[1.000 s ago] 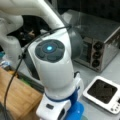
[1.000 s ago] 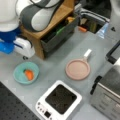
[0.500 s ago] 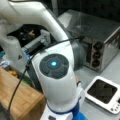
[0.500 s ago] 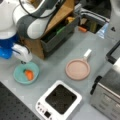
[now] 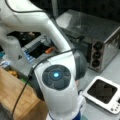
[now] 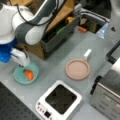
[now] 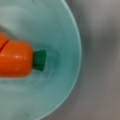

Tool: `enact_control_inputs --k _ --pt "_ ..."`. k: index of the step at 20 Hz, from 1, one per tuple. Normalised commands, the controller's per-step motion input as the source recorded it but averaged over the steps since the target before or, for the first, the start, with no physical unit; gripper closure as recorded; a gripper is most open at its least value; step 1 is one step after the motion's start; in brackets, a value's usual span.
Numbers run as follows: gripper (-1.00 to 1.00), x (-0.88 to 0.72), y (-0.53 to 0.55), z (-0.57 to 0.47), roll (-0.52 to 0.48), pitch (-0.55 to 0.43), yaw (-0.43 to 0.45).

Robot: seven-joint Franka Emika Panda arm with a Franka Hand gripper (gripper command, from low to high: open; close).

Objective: Pick up the pan. Place the pan on the table. Pick up the bowl. Place the bowl on the stove.

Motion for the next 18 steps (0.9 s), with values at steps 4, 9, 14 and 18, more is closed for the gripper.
enact_control_inputs --k 4,9,14,18 --pt "-1.00 0.17 -0.24 0.00 0.116 0.066 0.075" --pt "-1.00 0.09 -0.25 -0.01 0.072 0.036 0.146" --pt "-1.00 0.02 -0.18 -0.04 0.065 0.015 0.161" --pt "-1.00 -0.04 -0.11 -0.06 0.044 -0.007 0.090"
